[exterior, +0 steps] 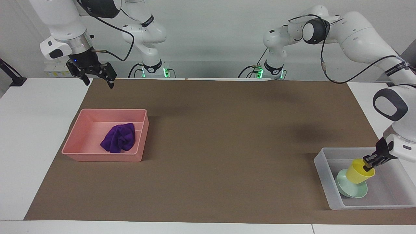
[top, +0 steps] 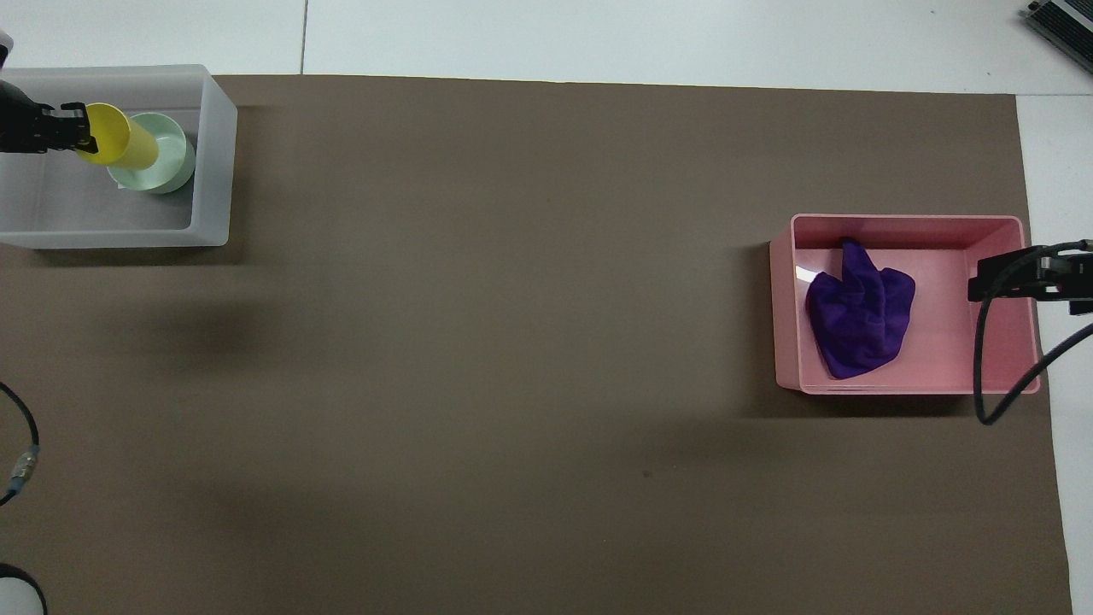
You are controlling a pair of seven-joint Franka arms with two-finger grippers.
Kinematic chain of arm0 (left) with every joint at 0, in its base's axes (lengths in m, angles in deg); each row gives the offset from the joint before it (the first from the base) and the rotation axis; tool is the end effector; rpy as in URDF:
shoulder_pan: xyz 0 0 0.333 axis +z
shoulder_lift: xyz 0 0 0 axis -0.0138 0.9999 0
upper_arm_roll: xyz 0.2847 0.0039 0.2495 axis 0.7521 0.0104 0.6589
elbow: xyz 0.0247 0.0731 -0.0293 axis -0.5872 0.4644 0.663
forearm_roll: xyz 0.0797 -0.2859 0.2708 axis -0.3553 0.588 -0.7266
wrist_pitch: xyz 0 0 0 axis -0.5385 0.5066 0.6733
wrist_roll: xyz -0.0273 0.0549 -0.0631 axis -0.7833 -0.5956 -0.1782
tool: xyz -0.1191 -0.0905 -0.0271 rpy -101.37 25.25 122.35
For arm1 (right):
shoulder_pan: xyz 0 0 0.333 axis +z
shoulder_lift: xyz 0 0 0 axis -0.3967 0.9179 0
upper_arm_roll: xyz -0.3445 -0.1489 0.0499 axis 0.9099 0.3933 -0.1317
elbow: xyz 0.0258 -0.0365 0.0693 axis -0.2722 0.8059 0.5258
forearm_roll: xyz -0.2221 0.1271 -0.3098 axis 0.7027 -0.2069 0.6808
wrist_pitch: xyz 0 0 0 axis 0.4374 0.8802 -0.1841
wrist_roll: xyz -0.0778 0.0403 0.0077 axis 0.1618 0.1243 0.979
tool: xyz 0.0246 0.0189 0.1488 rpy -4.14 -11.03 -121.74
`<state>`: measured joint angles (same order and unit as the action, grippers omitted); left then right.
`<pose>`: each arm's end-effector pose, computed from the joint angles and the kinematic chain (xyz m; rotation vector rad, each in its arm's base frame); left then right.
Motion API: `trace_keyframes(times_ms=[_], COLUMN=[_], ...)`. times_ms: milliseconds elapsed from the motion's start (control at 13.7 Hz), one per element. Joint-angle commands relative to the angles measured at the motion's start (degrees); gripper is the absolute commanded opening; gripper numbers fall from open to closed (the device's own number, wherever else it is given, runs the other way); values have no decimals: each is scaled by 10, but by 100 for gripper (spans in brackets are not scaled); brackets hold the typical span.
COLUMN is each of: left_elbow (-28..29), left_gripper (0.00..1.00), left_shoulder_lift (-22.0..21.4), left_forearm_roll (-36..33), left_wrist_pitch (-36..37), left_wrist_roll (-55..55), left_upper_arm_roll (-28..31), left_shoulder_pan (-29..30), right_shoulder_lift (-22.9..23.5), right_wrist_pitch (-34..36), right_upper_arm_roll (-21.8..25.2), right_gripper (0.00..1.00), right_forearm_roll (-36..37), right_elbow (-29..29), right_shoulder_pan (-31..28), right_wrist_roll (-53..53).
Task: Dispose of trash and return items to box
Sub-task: 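Lower the yellow cup into the green bowl and open the left gripper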
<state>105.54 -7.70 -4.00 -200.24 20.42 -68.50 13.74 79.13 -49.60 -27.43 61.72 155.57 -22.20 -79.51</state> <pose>0.8109 0.1421 0.4133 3.0584 0.2800 0.2600 0.5420 -0.0373 0.6455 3.1148 -0.2361 0.0119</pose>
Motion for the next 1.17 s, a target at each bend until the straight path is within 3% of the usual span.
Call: trace_keyframes(times_ms=[0, 510, 729, 948, 1021, 1094], left_elbow=[-36, 34, 36, 35, 35, 34], left_gripper=[0, 0, 0, 88, 100, 100], left_shoulder_lift=[21, 10, 10, 5, 4, 0], left_forearm_roll=[6, 10, 6, 3, 4, 3], left_wrist_pitch=[10, -33, -40, -27, -26, -28], left_wrist_roll=[-1, -2, -2, -1, 2, 5], left_upper_arm_roll=[-7, -4, -3, -1, -1, -1], left_shoulder_pan=[3, 5, 7, 5, 6, 5], right_shoulder_lift=[-12, -12, -12, -12, -12, -12], right_wrist_pitch=[-2, -1, -1, -2, -2, -2], right_upper_arm_roll=[-1, -1, -1, -1, -1, -1], right_gripper=[100, 100, 100, 100, 100, 100], right_forearm_roll=[-6, -6, -6, -6, -6, -6], right_elbow=[13, 13, 13, 14, 13, 13], right_shoulder_pan=[-3, -3, -3, -3, -3, -3], right_wrist_roll=[-9, -9, -9, -9, -9, -10])
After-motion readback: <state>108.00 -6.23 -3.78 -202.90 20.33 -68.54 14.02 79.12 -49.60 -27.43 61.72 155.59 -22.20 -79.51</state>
